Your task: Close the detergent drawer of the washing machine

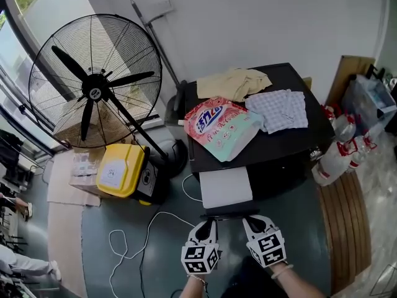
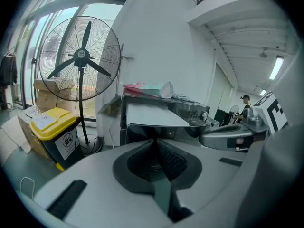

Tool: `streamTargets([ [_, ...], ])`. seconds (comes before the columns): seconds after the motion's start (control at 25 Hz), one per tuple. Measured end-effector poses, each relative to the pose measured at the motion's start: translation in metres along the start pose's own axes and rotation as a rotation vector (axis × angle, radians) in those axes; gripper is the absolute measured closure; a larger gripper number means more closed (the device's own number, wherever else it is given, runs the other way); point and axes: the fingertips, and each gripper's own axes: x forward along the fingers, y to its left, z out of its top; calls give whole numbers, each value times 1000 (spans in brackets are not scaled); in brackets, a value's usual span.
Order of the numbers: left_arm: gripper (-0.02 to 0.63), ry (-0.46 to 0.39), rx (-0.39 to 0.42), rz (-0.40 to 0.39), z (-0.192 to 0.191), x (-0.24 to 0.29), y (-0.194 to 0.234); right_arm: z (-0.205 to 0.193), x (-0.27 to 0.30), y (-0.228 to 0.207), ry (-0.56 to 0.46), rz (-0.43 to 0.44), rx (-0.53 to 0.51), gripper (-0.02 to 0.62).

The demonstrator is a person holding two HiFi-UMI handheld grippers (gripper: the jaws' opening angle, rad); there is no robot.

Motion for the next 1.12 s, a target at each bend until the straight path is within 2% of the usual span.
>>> streamTargets([
  [0.56, 575, 2, -20, 30, 5, 9, 3, 4, 7, -5, -2, 15, 17, 569],
  [1.12, 575, 11, 22, -10, 20, 27, 10, 20, 24, -16, -18, -21, 42, 569],
])
